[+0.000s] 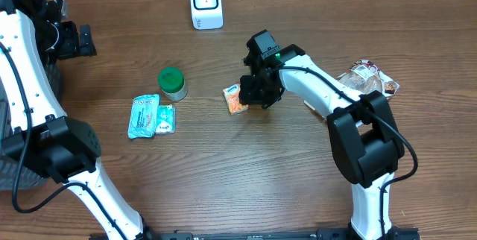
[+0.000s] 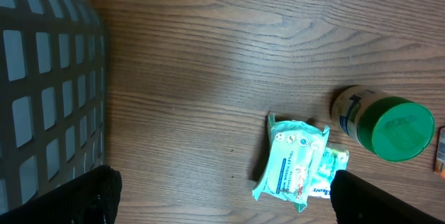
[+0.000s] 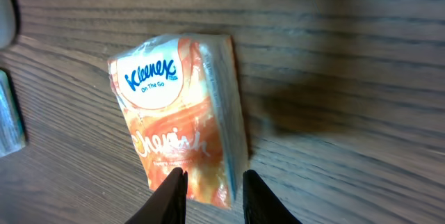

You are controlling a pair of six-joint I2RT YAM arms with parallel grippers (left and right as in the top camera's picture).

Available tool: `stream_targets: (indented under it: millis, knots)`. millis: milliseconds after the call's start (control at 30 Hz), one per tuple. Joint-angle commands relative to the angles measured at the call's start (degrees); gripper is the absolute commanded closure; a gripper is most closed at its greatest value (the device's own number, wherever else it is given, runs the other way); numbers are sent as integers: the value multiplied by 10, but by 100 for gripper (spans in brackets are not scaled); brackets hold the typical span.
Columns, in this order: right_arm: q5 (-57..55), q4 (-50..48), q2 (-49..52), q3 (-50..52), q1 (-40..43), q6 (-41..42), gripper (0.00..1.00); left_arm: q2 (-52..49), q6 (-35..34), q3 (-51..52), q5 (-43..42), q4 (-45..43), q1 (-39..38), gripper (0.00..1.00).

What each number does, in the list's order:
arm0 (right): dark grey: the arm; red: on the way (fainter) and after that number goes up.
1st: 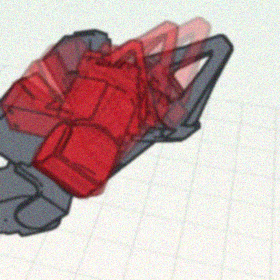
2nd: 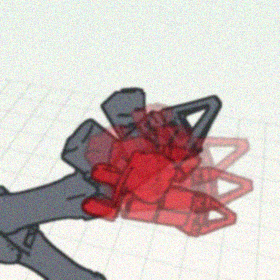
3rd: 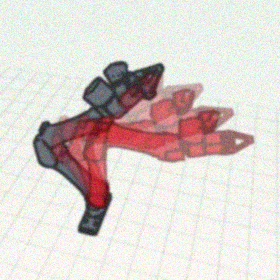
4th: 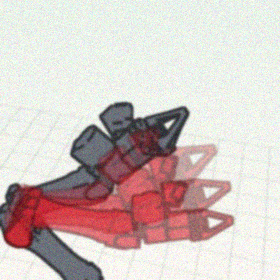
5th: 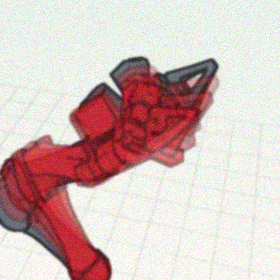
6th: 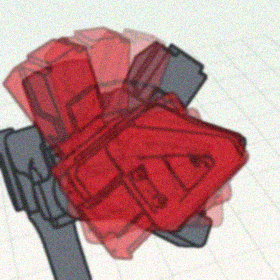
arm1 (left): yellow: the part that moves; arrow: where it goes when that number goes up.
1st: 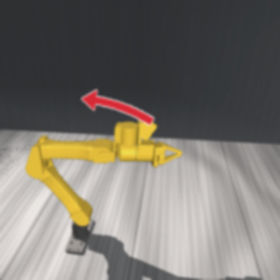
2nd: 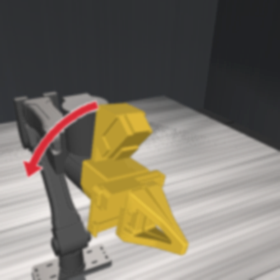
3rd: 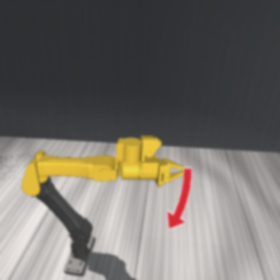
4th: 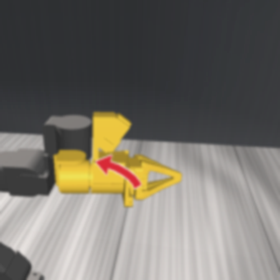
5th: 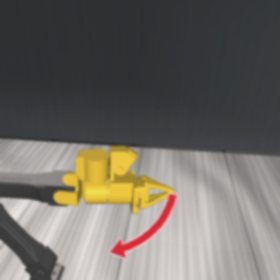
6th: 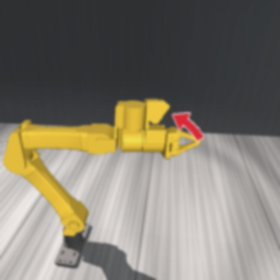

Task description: Scan the item barcode

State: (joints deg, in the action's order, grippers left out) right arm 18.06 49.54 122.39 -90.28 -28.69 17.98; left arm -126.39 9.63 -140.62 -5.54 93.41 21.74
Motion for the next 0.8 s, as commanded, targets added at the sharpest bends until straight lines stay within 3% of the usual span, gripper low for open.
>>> stream_targets:
  millis: [0,200,367,567,767]
  knots:
    - [3,-5,20,3,-10,-3,76,9,5,-11,-2,-1,-8,0]
    - [-2,-9,47,4,-10,3,82,9,5,-11,-2,-1,-8,1]
    - [2,-7,56,4,-10,32,96,9,5,-11,-2,-1,-8,1]
    - [128,-6,14,-10,1,17,96,9,5,-11,-2,-1,-8,0]
    - [372,-29,-84,-25,38,-17,96,9,5,-11,-2,-1,-8,1]
